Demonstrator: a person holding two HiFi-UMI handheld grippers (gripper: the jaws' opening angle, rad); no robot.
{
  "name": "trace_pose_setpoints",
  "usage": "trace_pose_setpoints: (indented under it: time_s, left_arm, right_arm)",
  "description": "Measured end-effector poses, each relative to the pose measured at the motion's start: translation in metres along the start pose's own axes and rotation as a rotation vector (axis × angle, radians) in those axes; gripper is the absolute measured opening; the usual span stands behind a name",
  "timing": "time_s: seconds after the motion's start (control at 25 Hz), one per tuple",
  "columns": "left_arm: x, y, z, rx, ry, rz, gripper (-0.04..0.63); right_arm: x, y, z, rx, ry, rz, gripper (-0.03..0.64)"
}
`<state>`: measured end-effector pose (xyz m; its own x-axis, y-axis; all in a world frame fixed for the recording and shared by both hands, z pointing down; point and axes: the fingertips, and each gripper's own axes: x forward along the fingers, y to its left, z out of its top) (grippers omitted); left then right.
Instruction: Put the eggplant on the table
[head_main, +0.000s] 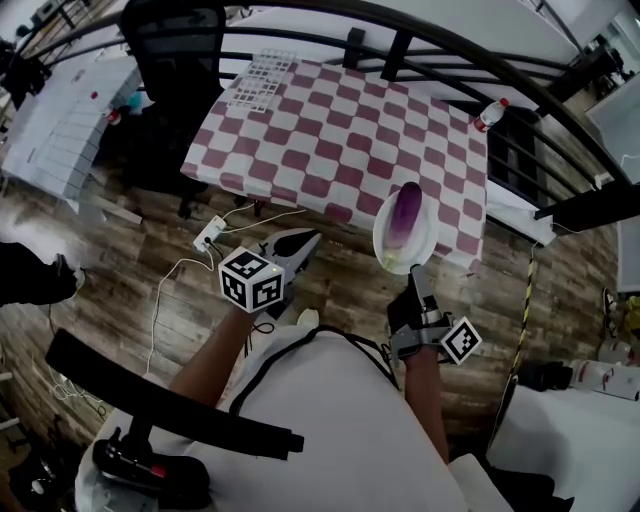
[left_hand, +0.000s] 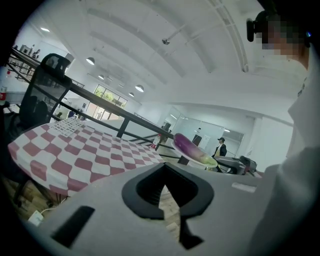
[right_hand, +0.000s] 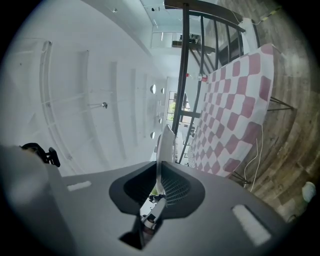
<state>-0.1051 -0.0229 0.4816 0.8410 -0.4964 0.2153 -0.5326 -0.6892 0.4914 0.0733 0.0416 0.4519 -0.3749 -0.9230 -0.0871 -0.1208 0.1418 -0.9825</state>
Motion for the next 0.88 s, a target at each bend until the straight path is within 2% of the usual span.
trace_pose_setpoints:
  time_s: [0.88]
  left_arm:
    - [-0.023,0.014,-0.013,-0.032,0.000,0.031,0.006]
  right_arm:
    - [0.009,0.000,-0.018,0.017,0.023,-0.005,0.037]
